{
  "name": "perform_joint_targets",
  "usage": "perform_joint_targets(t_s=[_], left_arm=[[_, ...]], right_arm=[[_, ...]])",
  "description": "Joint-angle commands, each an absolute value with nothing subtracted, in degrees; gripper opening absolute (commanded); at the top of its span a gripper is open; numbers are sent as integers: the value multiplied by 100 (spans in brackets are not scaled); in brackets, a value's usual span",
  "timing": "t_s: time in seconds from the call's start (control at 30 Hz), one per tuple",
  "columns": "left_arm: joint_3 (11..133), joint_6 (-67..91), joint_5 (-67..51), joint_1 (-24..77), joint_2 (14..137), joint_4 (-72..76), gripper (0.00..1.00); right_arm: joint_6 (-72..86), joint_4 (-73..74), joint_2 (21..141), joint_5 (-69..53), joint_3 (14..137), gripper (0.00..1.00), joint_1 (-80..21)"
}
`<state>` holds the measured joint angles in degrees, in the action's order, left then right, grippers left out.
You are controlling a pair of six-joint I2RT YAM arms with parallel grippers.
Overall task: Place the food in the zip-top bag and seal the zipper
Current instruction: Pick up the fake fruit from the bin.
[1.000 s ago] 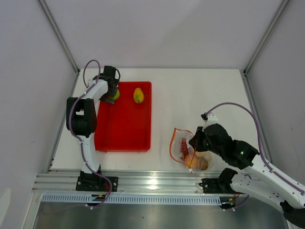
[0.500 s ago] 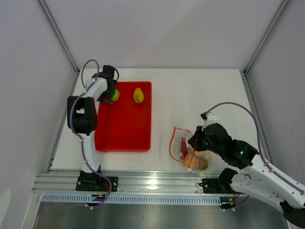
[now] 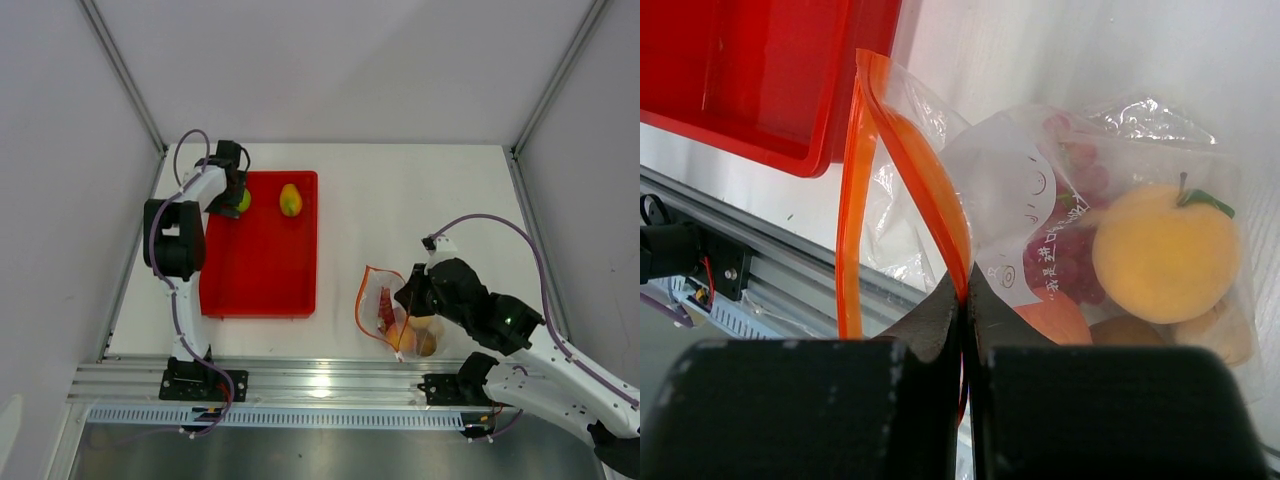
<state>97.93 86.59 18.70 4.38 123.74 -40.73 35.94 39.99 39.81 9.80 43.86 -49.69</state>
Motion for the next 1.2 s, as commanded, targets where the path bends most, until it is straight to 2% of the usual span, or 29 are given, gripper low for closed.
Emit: perform_joint_targets(t_s=[0.0,0.13,0.17,0.23,0.27,0.33,0.37,0.4,0.73,0.97,1.1,1.17], left_arm=[[9642,8525,1837,387,12243,-3701,86],[9458,8482,1863,387,12120,-3569,68],[9414,8481,1855,387,12077,-3534,57],[9343,8473,1802,378,12032,-3419,44],[9247,8455,1767,378,11997,-3367,32],[9150,8394,1671,378,11918,-3287,20],[9115,8376,1626,378,11883,-3287,7],[9079,8350,1582,378,11796,-3287,1],[7656,7753,1319,633,10320,-2576,1],[6683,6918,1274,1308,8468,-2251,1],[5785,6417,1073,1801,7256,-1505,1],[4961,5873,600,2142,6787,-443,1]], right_arm=[[3516,3867,3920,1063,4324,0,-4939],[3533,3850,3911,1028,4315,0,-4922],[3525,3850,3902,1037,4315,0,-4913],[3525,3850,3885,1028,4315,0,-4913],[3524,3850,3876,1037,4315,0,-4922],[3516,3850,3885,1046,4307,0,-4922],[3507,3850,3885,1046,4307,0,-4913],[3516,3850,3902,1063,4307,0,-4913],[3516,3937,4096,1063,4544,0,-4887],[3638,3868,4078,1037,4491,0,-4843],[3700,3797,4174,897,4482,0,-4834],[3700,3779,4201,835,4491,0,-4825]])
